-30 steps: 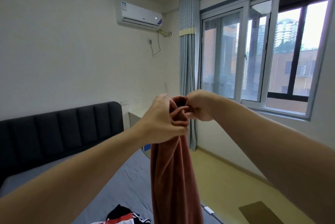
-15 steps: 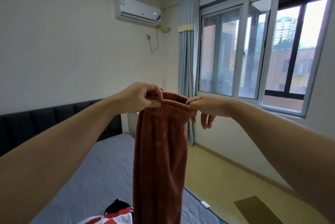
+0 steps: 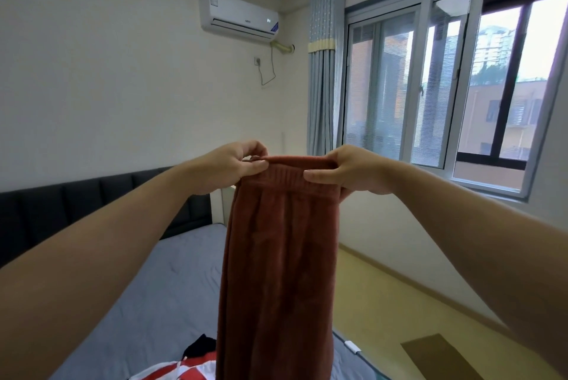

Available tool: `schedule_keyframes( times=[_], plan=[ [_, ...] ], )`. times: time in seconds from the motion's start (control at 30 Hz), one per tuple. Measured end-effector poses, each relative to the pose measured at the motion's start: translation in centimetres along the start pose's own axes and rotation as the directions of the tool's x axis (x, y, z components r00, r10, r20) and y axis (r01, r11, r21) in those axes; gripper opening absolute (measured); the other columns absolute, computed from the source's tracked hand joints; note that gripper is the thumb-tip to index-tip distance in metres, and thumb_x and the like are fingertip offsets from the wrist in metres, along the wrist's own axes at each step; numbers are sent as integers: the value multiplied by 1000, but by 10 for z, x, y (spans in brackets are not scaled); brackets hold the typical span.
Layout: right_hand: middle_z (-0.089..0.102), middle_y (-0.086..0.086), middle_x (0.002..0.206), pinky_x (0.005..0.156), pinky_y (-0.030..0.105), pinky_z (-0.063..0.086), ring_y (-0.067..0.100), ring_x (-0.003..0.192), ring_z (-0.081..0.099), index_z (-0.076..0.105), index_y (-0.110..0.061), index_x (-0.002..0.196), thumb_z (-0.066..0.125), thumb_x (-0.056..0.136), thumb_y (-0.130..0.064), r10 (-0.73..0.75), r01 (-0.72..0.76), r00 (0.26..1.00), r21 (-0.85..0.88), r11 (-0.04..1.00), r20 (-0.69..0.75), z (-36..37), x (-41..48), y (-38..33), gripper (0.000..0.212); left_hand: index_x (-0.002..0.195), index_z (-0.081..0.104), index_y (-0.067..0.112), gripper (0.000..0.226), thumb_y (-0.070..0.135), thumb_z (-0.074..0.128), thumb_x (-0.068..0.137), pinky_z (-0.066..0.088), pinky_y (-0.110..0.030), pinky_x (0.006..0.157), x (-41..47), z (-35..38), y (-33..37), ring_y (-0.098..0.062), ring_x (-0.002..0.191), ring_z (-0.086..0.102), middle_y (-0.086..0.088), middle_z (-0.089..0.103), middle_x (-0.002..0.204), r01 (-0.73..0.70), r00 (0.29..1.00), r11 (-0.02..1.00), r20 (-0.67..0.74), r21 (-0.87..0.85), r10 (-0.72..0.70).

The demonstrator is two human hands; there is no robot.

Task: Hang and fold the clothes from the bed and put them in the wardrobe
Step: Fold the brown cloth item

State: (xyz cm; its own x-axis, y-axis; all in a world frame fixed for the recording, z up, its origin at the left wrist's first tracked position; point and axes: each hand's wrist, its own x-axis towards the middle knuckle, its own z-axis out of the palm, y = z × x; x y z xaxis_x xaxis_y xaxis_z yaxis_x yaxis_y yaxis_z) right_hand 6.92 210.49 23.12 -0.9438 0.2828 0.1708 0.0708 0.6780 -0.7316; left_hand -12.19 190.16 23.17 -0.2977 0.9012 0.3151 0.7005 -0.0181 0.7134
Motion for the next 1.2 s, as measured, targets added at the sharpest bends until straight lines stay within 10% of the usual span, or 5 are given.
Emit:
schedule_keyframes(
  times=[0.33,0.67,0.83,1.03,1.2],
  plan=[
    [76,-7,80,70,26,58,8,73,72,76,-28,95,80,80,-49,-167,140,967,-148,979,-191,-5,9,19,26,117,52,26,59,47,86,73,59,-29,77,8,33,2,-14,92,72,-1,70,105,52,994,998,99,38,-55],
    [57,5,75,49,26,41,16,64,54,64,-9,95,87,71,-46,-39,39,999,-26,999,12,-59,-18,57,50,112,60,17,22,13,71,93,52,-16,72,42,59,15,-8,85,70,4,74,90,90,968,996,234,-15,-84],
    [63,2,79,49,26,43,13,66,59,63,-6,108,90,70,-33,45,-44,986,-12,999,158,-79,-19,78,54,111,57,26,22,23,70,94,50,-24,78,65,82,7,-7,85,68,6,74,90,71,986,993,145,90,-84],
    [65,4,79,44,27,45,15,64,64,59,-14,96,88,75,-19,7,-8,999,43,999,35,-91,10,111,36,115,54,28,32,24,75,91,45,-18,47,105,101,-15,-1,62,62,-2,66,107,106,992,994,-68,-4,-106],
    [62,0,83,44,19,48,12,63,66,51,-26,88,82,80,-18,-80,58,985,-145,988,-152,-85,68,132,33,126,55,15,35,21,70,94,60,-32,59,152,106,-50,-21,101,69,-9,63,120,239,949,945,-150,-221,-276]
  ],
)
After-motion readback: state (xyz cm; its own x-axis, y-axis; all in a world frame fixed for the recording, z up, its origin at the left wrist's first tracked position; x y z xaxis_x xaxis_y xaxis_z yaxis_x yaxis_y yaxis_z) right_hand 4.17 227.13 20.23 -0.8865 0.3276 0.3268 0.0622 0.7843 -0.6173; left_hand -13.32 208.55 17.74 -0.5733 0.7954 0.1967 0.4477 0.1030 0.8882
